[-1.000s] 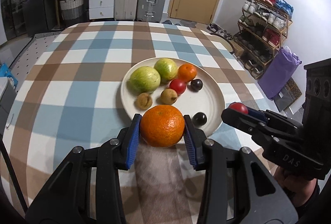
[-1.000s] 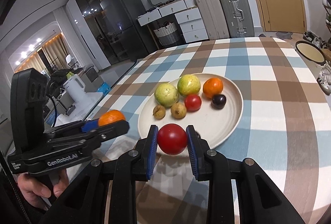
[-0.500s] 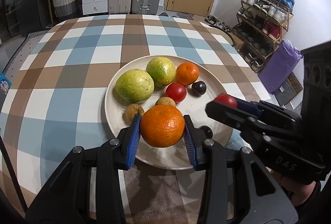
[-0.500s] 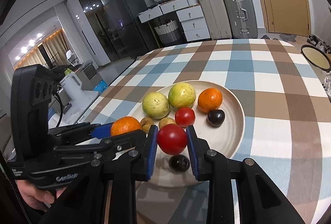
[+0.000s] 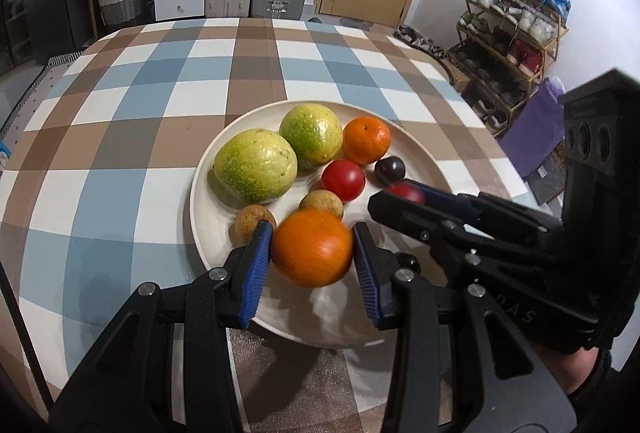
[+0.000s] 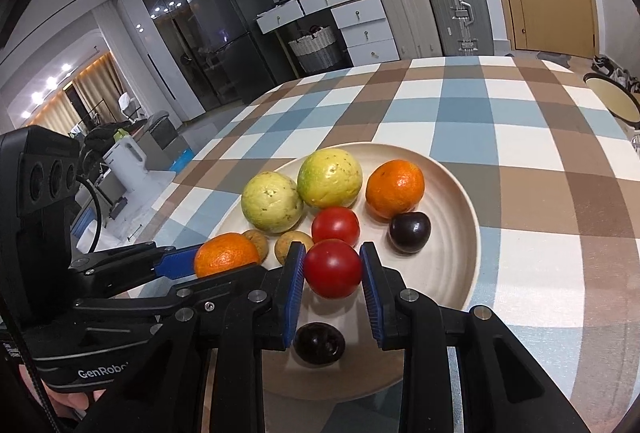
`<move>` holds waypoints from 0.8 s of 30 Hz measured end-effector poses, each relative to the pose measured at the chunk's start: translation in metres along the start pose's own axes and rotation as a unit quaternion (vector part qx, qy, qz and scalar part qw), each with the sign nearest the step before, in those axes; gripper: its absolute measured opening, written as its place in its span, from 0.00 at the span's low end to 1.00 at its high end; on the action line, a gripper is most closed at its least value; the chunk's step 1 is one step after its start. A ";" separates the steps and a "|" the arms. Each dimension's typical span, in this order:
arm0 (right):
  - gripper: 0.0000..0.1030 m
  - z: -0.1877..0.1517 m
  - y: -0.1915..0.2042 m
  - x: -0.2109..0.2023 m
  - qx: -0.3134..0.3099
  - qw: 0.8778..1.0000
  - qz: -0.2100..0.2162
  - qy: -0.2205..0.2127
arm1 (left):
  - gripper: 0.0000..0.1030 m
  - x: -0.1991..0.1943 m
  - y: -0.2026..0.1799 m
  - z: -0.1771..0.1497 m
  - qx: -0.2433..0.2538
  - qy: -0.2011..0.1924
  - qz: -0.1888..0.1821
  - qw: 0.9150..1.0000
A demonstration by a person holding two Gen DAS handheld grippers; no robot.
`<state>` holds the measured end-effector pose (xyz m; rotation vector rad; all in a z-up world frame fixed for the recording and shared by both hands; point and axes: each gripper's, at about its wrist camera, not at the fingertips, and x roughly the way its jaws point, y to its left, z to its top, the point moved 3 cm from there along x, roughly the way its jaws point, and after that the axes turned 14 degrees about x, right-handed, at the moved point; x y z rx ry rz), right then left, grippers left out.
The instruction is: Organize fruits
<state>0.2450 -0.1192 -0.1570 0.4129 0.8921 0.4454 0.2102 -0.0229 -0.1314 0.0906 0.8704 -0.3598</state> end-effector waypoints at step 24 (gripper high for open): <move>0.74 0.003 0.009 -0.075 0.005 0.993 0.018 -0.117 | 0.41 -0.078 0.018 -0.009 -0.013 -0.091 0.054 0.994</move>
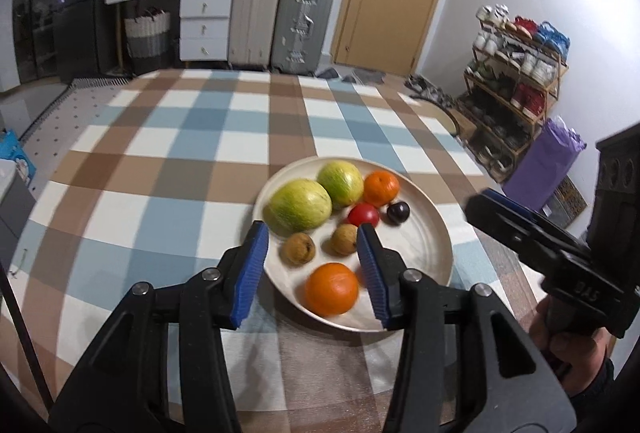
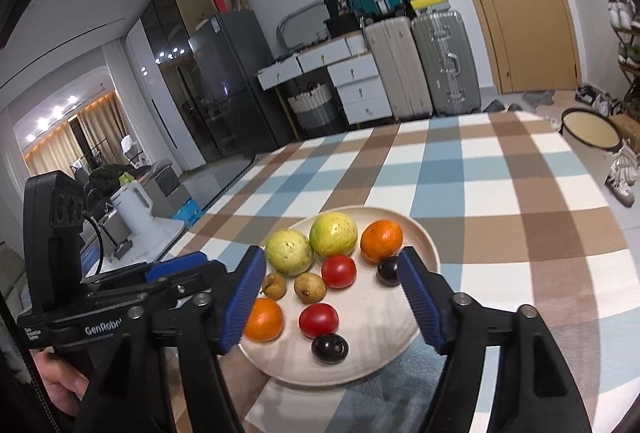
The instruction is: Organize fruits
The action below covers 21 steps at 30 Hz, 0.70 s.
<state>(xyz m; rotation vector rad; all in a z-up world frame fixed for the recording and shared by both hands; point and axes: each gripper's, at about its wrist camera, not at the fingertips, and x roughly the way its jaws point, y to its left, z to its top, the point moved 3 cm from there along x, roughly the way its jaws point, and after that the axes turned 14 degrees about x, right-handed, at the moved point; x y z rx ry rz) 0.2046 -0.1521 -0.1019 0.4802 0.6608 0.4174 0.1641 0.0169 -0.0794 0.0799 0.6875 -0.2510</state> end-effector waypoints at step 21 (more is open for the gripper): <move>0.97 -0.004 0.031 -0.083 -0.053 0.992 0.029 -0.111 | 0.99 -0.090 0.007 0.002 0.029 -0.138 0.097 0.985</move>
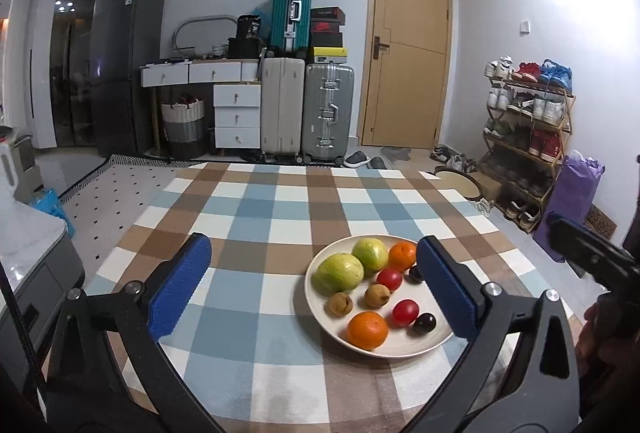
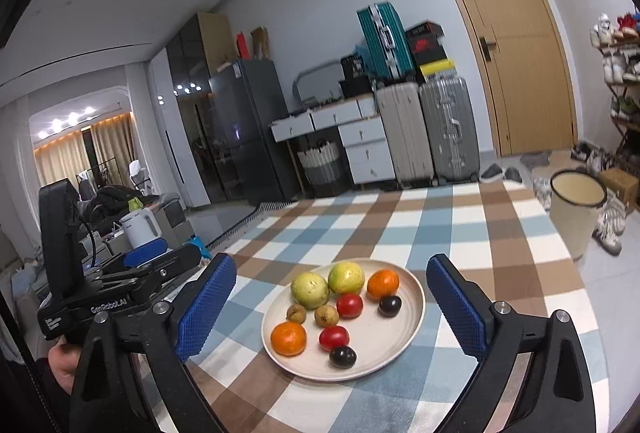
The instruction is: Organize fruits
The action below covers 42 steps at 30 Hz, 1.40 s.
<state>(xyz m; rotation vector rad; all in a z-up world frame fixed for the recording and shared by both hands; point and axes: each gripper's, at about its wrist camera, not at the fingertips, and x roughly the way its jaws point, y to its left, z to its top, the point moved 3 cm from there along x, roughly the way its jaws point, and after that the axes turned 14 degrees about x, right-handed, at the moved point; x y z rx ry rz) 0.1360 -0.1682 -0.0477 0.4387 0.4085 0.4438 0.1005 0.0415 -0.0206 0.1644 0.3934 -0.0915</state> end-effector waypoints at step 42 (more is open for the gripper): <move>1.00 -0.041 -0.019 -0.007 -0.091 0.991 -0.086 -0.043 | 0.99 0.037 0.025 -0.059 0.013 -0.013 0.016 1.000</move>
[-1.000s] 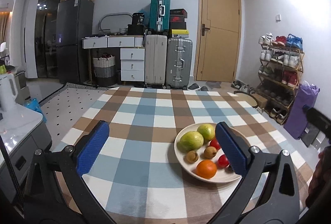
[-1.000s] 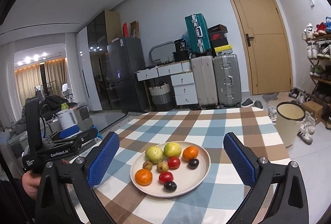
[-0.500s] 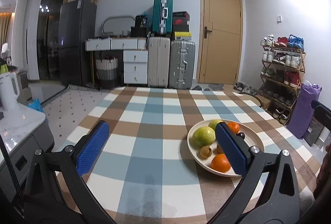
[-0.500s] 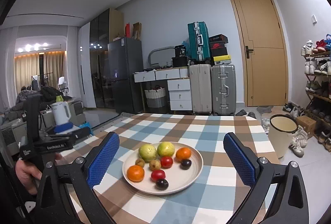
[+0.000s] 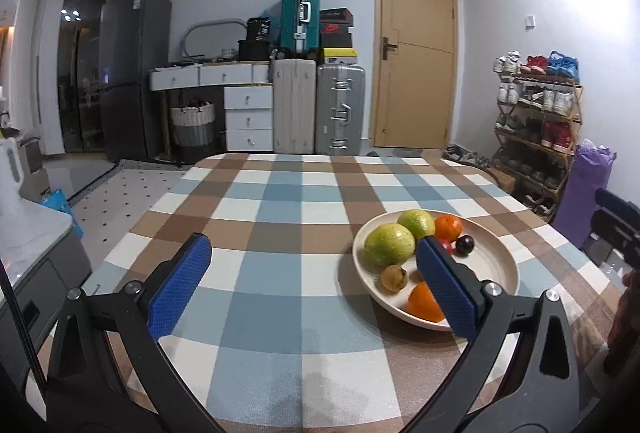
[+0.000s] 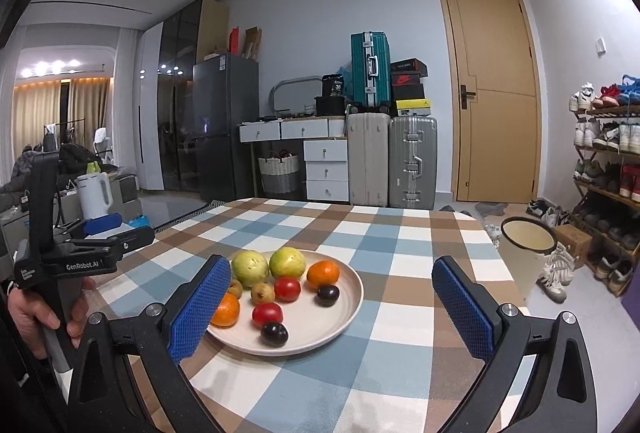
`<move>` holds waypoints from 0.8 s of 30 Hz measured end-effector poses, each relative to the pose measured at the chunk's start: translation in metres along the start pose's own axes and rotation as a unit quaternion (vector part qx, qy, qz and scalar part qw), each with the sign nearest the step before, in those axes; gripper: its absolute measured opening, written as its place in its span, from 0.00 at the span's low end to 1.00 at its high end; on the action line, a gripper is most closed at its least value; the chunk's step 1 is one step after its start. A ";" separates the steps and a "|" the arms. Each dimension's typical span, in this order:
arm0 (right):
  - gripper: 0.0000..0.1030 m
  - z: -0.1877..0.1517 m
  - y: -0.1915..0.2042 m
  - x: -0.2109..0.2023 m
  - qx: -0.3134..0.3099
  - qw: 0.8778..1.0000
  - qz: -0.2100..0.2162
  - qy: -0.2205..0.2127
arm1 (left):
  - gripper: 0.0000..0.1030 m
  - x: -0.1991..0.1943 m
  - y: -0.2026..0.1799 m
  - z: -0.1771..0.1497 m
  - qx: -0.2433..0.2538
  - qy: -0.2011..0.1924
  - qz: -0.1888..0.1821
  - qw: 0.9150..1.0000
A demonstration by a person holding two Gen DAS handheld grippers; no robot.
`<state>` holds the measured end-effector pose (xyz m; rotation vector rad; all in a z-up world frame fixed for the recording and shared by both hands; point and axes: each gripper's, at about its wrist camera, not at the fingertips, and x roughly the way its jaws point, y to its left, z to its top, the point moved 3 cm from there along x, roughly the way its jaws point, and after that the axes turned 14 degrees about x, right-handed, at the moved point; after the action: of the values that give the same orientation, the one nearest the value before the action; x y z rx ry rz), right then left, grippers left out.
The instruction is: Organize fruits
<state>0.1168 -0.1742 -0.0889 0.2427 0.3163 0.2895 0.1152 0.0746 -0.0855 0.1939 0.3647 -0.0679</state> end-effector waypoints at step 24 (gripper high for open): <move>1.00 -0.004 -0.002 0.015 -0.008 0.999 -0.027 0.024 | 0.99 -0.007 -0.008 0.000 0.019 -0.016 0.020 0.999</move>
<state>0.1292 -0.1707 -0.0971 0.2110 0.3680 0.2457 0.1076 0.0671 -0.0842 0.2383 0.3270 -0.0389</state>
